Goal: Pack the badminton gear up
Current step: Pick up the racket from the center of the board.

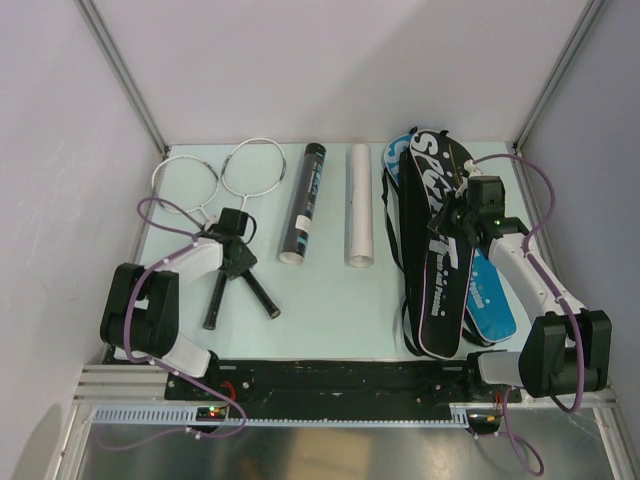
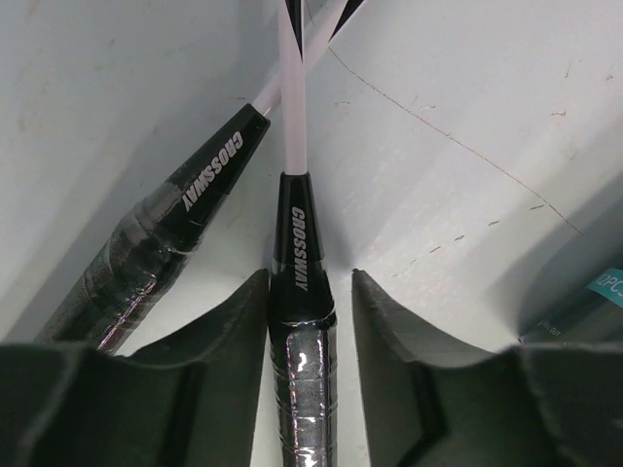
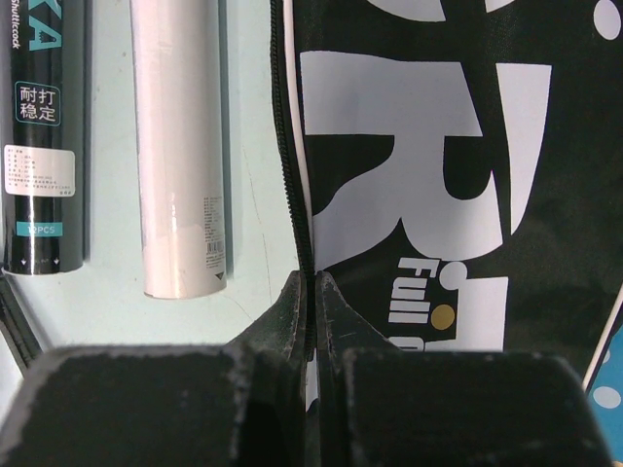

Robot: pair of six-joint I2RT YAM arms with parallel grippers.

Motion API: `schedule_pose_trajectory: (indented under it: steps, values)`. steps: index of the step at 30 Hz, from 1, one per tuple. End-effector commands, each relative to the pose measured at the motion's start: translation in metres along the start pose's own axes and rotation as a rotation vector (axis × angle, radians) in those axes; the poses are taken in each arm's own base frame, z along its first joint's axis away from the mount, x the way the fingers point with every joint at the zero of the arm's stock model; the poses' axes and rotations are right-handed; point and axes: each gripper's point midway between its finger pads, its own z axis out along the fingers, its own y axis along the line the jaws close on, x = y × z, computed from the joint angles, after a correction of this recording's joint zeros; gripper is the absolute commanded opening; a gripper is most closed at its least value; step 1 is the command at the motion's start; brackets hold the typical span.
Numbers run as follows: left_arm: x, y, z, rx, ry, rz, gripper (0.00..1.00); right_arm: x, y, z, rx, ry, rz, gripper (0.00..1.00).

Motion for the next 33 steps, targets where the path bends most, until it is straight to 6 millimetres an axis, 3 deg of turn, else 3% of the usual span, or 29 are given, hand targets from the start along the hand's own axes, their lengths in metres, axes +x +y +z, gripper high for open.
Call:
schedule_pose_trajectory:
  steps: [1, 7, 9, 14, 22, 33]
  values:
    - [-0.015, -0.011, -0.008, 0.038, -0.056, -0.021, 0.37, -0.023, 0.010, -0.011, -0.034, -0.090, -0.008, 0.00]
    - [-0.022, -0.017, -0.022, 0.087, -0.080, -0.015, 0.06, -0.025, 0.009, -0.013, -0.033, -0.098, -0.008, 0.00]
    - [-0.024, -0.019, -0.029, 0.110, -0.091, -0.022, 0.02, -0.024, 0.009, -0.013, -0.033, -0.097, -0.008, 0.00]
    - [-0.037, -0.020, -0.053, 0.167, -0.163, -0.070, 0.00, -0.023, 0.009, -0.012, -0.034, -0.091, -0.007, 0.00]
    - [-0.066, -0.019, -0.110, 0.294, -0.337, -0.141, 0.00, -0.024, 0.011, -0.013, -0.043, -0.095, -0.001, 0.00]
    - [-0.069, -0.017, -0.162, 0.420, -0.475, -0.058, 0.00, -0.024, 0.015, -0.014, -0.049, -0.097, -0.001, 0.00]
